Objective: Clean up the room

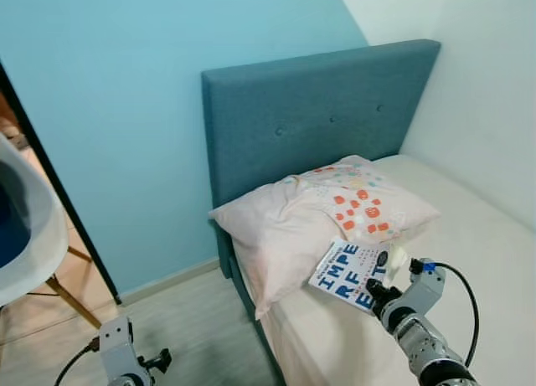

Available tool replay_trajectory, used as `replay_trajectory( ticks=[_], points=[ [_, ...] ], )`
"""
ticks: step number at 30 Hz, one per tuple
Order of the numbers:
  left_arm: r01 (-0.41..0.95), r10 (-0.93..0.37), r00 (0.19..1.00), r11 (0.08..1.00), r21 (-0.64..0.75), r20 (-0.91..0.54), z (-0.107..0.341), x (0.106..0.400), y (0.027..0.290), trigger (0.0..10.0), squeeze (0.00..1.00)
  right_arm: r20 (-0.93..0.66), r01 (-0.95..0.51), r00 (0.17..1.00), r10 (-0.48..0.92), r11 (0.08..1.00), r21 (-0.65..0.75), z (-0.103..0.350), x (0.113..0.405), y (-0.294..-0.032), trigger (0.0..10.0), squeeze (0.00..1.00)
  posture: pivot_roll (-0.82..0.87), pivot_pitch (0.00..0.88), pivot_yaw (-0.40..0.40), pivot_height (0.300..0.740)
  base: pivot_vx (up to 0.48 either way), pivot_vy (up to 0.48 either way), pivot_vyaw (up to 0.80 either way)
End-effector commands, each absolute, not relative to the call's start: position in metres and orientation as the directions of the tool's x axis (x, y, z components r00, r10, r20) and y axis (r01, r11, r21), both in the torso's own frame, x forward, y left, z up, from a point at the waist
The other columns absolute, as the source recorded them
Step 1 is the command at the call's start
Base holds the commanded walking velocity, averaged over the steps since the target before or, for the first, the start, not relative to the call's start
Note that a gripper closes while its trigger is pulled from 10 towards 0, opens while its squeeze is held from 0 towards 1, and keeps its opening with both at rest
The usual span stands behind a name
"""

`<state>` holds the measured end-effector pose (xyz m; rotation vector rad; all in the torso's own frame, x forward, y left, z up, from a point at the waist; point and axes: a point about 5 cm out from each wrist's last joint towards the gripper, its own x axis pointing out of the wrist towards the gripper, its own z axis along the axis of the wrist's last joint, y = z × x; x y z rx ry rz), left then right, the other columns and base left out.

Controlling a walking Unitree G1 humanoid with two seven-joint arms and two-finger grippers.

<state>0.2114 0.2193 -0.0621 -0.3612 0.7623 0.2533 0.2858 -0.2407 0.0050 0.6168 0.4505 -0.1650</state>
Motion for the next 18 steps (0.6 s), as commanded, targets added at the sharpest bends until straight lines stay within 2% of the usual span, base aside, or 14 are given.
replay_trajectory(
  ticks=[1, 6, 10, 18],
  points=[
    [-0.329, 0.092, 0.708, 0.92, -0.212, -0.701, -0.06, 0.214, 0.219, 10.0, 0.0, -0.446, 0.283, 0.895, -0.008, 0.783, 0.553, 0.006, 0.288, -0.238, 10.0, 0.0, -0.03, 0.0, -0.036, 0.735, 0.0, 0.0, 0.0],
    [-0.287, 0.092, 0.74, 0.939, -0.189, -0.666, -0.053, 0.225, 0.221, 10.0, 0.0, -0.428, 0.317, 0.903, -0.039, 0.733, 0.602, 0.006, 0.286, -0.243, 10.0, 0.0, -0.04, 0.0, -0.032, 0.72, 0.0, 0.0, 0.0],
    [-0.282, 0.131, 0.796, 0.944, -0.17, -0.591, -0.035, 0.244, 0.233, 10.0, 0.0, -0.444, 0.374, 0.893, -0.069, 0.663, 0.649, 0.002, 0.281, -0.249, 10.0, 0.0, -0.03, 0.0, -0.035, 0.7, 0.0, 0.0, 0.0],
    [-0.277, 0.157, 0.83, 0.949, -0.152, -0.535, -0.02, 0.259, 0.243, 10.0, 0.0, -0.468, 0.408, 0.88, -0.081, 0.632, 0.658, -0.003, 0.275, -0.251, 10.0, 0.0, -0.03, 0.0, -0.032, 0.675, 0.0, 0.0, 0.0]
  ],
)
